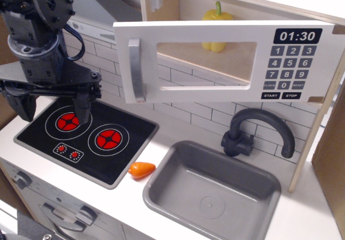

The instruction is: Close microwave

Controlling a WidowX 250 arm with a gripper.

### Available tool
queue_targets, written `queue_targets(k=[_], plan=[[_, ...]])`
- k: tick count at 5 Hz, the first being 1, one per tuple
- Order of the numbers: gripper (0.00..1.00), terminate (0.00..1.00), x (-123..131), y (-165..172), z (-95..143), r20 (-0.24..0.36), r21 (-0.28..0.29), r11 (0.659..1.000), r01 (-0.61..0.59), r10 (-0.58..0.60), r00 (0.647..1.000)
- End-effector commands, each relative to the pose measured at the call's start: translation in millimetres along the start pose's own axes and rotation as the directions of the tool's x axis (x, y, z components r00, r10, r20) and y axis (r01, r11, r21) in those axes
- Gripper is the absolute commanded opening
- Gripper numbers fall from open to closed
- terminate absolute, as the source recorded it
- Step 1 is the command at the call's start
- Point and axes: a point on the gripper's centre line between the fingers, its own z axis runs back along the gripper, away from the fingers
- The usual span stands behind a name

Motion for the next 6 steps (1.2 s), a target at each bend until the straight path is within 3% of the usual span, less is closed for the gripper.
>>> queue_targets(k=[1,3,4,6], plan=[[1.0,0.0,0.0,0.0,0.0,0.0,0.0,1.0,0.0,0.0,1.0],[1.0,0.0,27.9,-26.8,-16.3,0.031,-0.058,0.998,0.01,-0.008,0.999],[1.0,0.0,24.3,-62.3,-17.8,-0.001,-0.101,0.994,-0.048,0.048,0.999],[1.0,0.0,12.6,-114.8,-14.8,-0.058,-0.117,0.989,-0.094,0.088,0.994]])
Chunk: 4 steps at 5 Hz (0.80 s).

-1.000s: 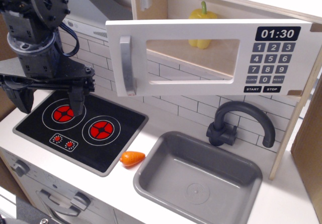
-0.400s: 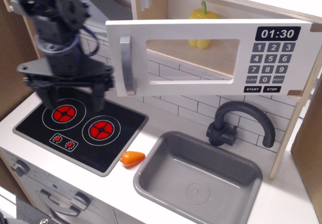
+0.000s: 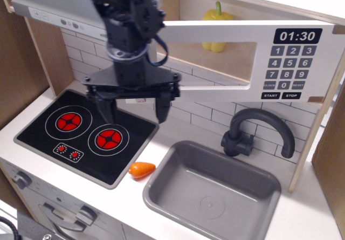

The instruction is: Close microwave

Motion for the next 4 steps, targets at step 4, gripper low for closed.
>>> queue_targets(k=[4], plan=[[1.0,0.0,32.4,-68.4,2.2,0.049,-0.093,0.995,-0.034,0.039,0.998]])
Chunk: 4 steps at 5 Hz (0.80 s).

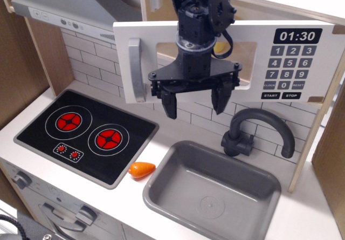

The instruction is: Close microwave

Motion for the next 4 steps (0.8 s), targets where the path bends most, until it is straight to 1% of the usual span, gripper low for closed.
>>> queue_targets(k=[1,2,3,4], plan=[[1.0,0.0,34.5,5.9,13.1,0.141,-0.019,0.999,0.05,-0.047,0.989],[1.0,0.0,45.4,8.1,11.5,0.201,-0.022,0.997,0.078,-0.072,0.977],[1.0,0.0,64.5,6.7,8.8,0.258,-0.016,0.994,0.111,-0.103,0.961],[1.0,0.0,77.6,1.0,6.3,0.276,-0.042,0.991,0.128,-0.112,0.955]])
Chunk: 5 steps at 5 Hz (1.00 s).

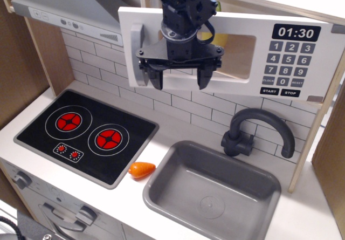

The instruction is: Close microwave

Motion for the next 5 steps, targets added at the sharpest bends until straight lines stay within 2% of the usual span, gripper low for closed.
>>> queue_targets(k=[1,2,3,5], plan=[[1.0,0.0,39.0,-16.7,4.0,0.087,-0.1,0.995,0.015,-0.007,0.996],[1.0,0.0,45.1,-20.6,3.7,0.136,-0.153,0.987,0.049,-0.029,0.99],[1.0,0.0,52.5,-23.7,3.2,0.186,-0.18,0.982,0.064,-0.03,0.982],[1.0,0.0,65.6,-28.0,-0.1,0.204,-0.18,0.983,0.035,0.002,0.979]])
